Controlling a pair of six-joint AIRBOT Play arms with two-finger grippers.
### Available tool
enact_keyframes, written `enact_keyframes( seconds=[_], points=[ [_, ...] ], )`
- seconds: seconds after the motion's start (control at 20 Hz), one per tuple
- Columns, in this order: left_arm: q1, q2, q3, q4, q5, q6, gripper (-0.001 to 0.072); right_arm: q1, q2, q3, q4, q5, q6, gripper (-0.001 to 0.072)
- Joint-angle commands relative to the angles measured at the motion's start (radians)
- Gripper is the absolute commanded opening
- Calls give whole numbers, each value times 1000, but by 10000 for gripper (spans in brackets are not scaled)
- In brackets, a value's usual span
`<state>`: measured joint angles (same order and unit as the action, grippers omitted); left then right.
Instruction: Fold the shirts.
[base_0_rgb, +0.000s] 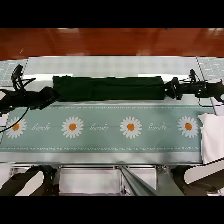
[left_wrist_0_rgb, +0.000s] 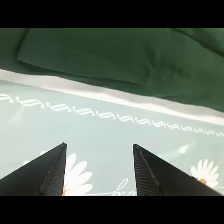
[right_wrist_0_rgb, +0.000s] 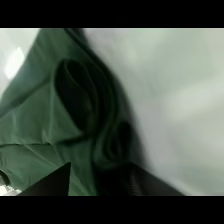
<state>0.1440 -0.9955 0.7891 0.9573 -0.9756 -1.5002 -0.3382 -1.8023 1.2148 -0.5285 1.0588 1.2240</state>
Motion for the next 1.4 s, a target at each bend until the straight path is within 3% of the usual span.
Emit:
enact_keyframes(
  seconds=[0.0,0.15,0.2,0.3,0.45,0.5,0.55,0.6,0.7,0.9,1.05,1.15,1.35],
  points=[
    [-11,3,-6,-1,4,-1,508,60,-66,78,14,-6,40,417],
    [-11,3,-6,-2,23,-1,508,108,-100,145,13,-11,62,401],
    [-11,3,-6,-2,27,0,508,124,-101,162,12,-28,62,319],
    [-11,3,-6,-2,27,0,507,147,-101,202,10,-31,42,24],
    [-11,3,-6,-2,26,5,499,143,-71,246,-32,24,40,22],
    [-14,3,-6,-16,23,48,312,139,-41,246,-84,42,52,21],
    [-22,3,-6,-47,25,125,34,134,0,246,-161,65,63,22],
    [-37,0,-6,-92,40,188,16,134,44,246,-234,88,76,21],
    [-78,-17,-6,-176,88,231,16,134,159,230,-354,108,93,21],
    [-258,-108,22,-225,224,232,15,133,419,156,-428,139,95,21],
    [-428,-272,175,-224,243,232,14,134,604,77,-428,177,96,21],
    [-533,-422,340,-220,235,206,14,134,716,6,-407,188,100,21],
    [-717,-712,700,-112,158,70,14,134,907,-103,-362,205,120,21]
  ],
)
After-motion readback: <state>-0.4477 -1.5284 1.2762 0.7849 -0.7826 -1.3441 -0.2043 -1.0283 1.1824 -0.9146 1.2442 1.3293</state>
